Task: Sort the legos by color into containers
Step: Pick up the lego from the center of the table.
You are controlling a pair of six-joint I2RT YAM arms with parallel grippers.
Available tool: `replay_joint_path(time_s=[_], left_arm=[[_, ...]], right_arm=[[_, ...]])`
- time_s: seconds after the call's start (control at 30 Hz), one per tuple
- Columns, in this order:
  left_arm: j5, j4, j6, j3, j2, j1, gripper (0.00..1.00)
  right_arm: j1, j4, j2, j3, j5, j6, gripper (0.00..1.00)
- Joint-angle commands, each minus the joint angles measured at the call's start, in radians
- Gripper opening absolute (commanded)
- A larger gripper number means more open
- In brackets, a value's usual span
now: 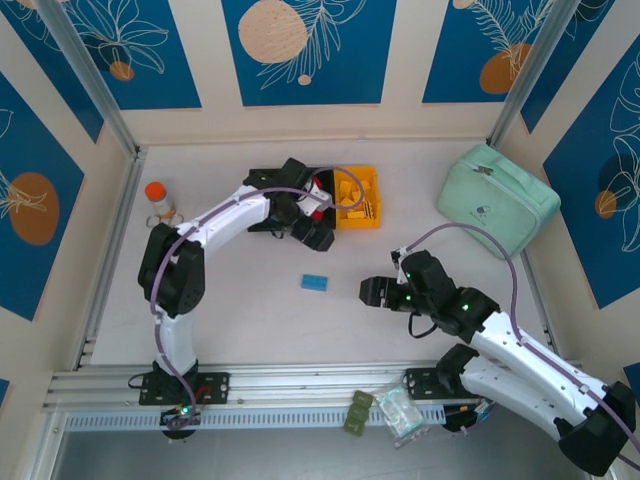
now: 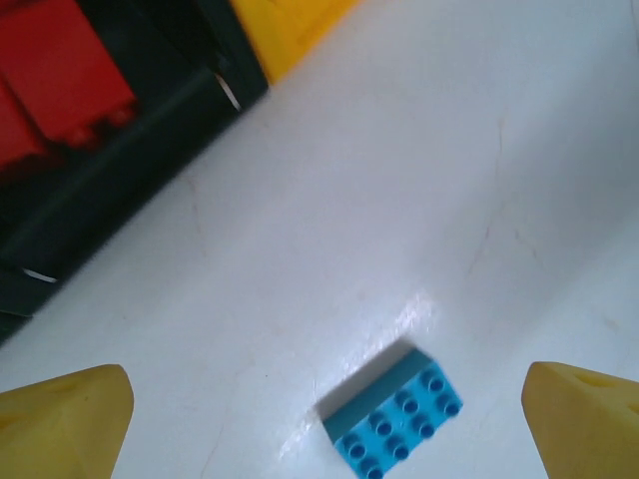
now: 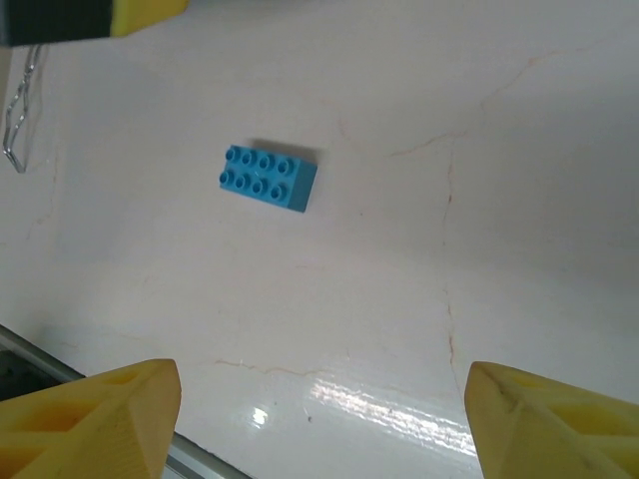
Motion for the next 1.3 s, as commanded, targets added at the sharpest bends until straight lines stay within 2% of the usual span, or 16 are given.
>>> replay_joint_path(time_s=[0.0,0.07,0.2,0.3,0.43,0.57,0.9,1.07,1.23,1.27], left_arm=[[0.066,-0.053,0.189,-0.034,-0.043,-0.013,0.99],[0.046,-0.065,0.272,-0.050,-0.040,-0.028,0.99],[-0.002,0.031,0.441,-0.162,-0.084,-0.067,0.99],[0.001,0.085,0.488,-0.211,-0.098,-0.072,0.99],[-0.008,0.067,0.551,-0.215,-0.064,-0.089,0.99],[-0.049,0.053,0.597,-0.221,-0.021,-0.115,0.99],[-0.148,0.100,0.594,-0.254,0.049,-0.156,0.93],[-0.181,0.113,0.577,-0.260,0.068,-0.177,0.85],[-0.176,0.100,0.542,-0.260,0.079,-0.187,0.64],[-0.176,0.097,0.535,-0.260,0.080,-0.188,0.63]], right_arm=[[0.017,-0.011,-0.020,-0.014,-0.016,0.018,0.75],[0.024,-0.008,-0.019,-0.016,-0.019,0.022,0.75],[0.049,-0.026,-0.027,-0.024,-0.009,0.034,0.75],[0.061,-0.049,-0.046,-0.035,0.007,0.046,0.75],[0.063,-0.056,-0.078,-0.058,0.017,0.067,0.75],[0.062,-0.056,-0.084,-0.061,0.025,0.076,0.75],[0.055,-0.057,-0.083,-0.062,0.040,0.077,0.75],[0.050,-0.055,-0.083,-0.071,0.051,0.090,0.75],[0.047,-0.056,-0.084,-0.072,0.059,0.090,0.75],[0.045,-0.055,-0.084,-0.072,0.059,0.091,0.75]])
